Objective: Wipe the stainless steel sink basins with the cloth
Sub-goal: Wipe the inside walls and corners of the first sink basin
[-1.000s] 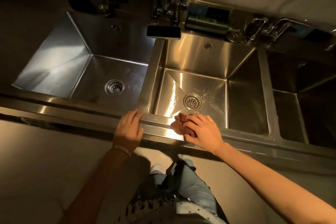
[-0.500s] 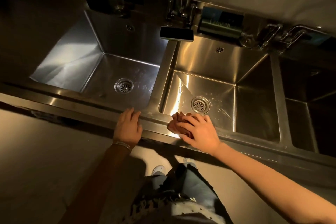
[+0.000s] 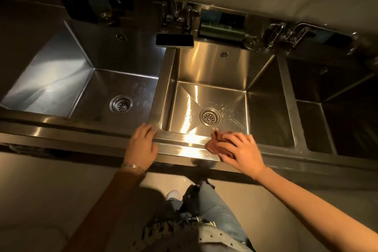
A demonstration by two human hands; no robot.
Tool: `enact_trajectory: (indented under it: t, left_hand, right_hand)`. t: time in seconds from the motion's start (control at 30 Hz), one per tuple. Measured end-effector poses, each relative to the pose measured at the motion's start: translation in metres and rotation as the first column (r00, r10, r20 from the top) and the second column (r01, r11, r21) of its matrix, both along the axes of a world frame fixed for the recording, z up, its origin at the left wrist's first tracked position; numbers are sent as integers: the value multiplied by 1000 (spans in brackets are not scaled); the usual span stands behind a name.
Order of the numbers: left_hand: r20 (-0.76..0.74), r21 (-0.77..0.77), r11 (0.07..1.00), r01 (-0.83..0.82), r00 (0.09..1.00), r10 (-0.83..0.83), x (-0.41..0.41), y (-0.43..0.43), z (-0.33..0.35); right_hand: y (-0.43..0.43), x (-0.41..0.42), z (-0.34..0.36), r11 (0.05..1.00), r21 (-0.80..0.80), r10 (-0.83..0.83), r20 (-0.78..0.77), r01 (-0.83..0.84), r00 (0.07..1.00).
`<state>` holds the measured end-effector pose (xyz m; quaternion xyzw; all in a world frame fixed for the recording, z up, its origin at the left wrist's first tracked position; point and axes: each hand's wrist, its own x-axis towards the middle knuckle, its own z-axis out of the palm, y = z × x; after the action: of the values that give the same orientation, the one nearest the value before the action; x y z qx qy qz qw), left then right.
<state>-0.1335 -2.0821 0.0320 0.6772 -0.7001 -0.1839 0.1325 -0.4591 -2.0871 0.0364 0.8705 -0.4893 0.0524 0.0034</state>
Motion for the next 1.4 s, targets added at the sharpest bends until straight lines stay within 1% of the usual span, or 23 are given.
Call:
enact_trajectory:
  t: [0.1, 0.2, 0.23, 0.27, 0.33, 0.37, 0.43, 0.5, 0.6, 0.67, 0.7, 0.73, 0.83, 0.87, 0.9, 0.93, 1.0, 1.07, 1.13, 1.17, 1.23, 1.3, 1.4]
  left_hand:
    - [-2, -10, 989, 145, 989, -145, -34, -2, -2]
    - [-27, 42, 973, 228, 974, -227, -65, -1, -8]
    - [-23, 60, 967, 250, 968, -249, -76, -1, -9]
    - [-9, 73, 960, 272, 962, -272, -87, -2, -11]
    - [27, 84, 939, 333, 941, -336, -108, -4, -12]
    - [46, 82, 925, 370, 926, -374, -117, -6, -12]
    - [77, 73, 902, 425, 899, -430, -133, -8, -12]
    - [76, 72, 889, 452, 887, -456, -147, -10, -12]
    - [69, 70, 885, 461, 882, -465, -164, -13, -14]
    - [89, 60, 875, 480, 871, -483, -177, -17, -16]
    - [96, 72, 868, 492, 863, -497, -185, -18, -18]
    - [98, 87, 859, 504, 854, -511, -194, -18, -19]
    - [89, 120, 846, 520, 843, -531, -228, -18, -17]
    - [84, 107, 840, 531, 837, -540, -240, -17, -13]
    - [92, 61, 838, 543, 833, -546, -253, -17, -11]
    - [106, 1, 832, 555, 827, -552, -265, -16, -10]
    - [84, -37, 828, 559, 828, -555, -284, -16, -4]
    - [31, 13, 849, 529, 848, -529, -298, -18, -1]
    - [70, 93, 858, 504, 857, -511, -306, -19, -3]
    - [76, 108, 866, 488, 864, -497, -308, -19, -6]
    - [15, 95, 894, 438, 897, -442, -313, -17, -9]
    - [-30, 99, 916, 388, 922, -387, -320, -17, -8]
    - [-75, 86, 958, 274, 960, -268, -338, -21, -7]
  right_hand:
    - [13, -53, 3, 987, -8, -163, -67, 163, 984]
    - [22, -39, -2, 931, -41, -364, -50, 362, 930]
    - [24, -26, -5, 921, -54, -387, -30, 385, 922]
    - [26, -14, -8, 926, -67, -373, -23, 371, 928]
    - [28, -10, -6, 954, -71, -294, -33, 291, 955]
    - [27, -19, -3, 960, -65, -275, -39, 272, 961]
    - [31, -53, 4, 948, -40, -319, -71, 317, 945]
    - [39, -100, 7, 898, -31, -439, -136, 439, 888]
    - [49, -176, 12, 750, -2, -648, -206, 662, 733]
    - [49, -208, 13, 665, -7, -728, -230, 747, 645]
    - [49, -214, 11, 661, -26, -735, -226, 750, 639]
    - [51, -216, 7, 683, -57, -721, -210, 728, 660]
    - [57, -205, -6, 791, -145, -612, -166, 595, 773]
    - [55, -203, -9, 818, -148, -574, -157, 555, 804]
    - [49, -204, -10, 841, -141, -540, -156, 522, 827]
    - [40, -207, -11, 860, -132, -509, -164, 492, 845]
    - [16, -213, -11, 888, -111, -459, -185, 446, 869]
    - [-15, -219, -11, 900, -73, -435, -193, 429, 879]
    - [-53, -220, -6, 903, -24, -426, -195, 430, 883]
    - [-73, -220, -3, 900, 8, -426, -197, 436, 883]
    - [-103, -219, 0, 896, 47, -423, -213, 442, 881]
    - [-107, -221, 2, 901, 47, -415, -195, 431, 888]
    - [-78, -236, -3, 951, 22, -303, -115, 308, 946]
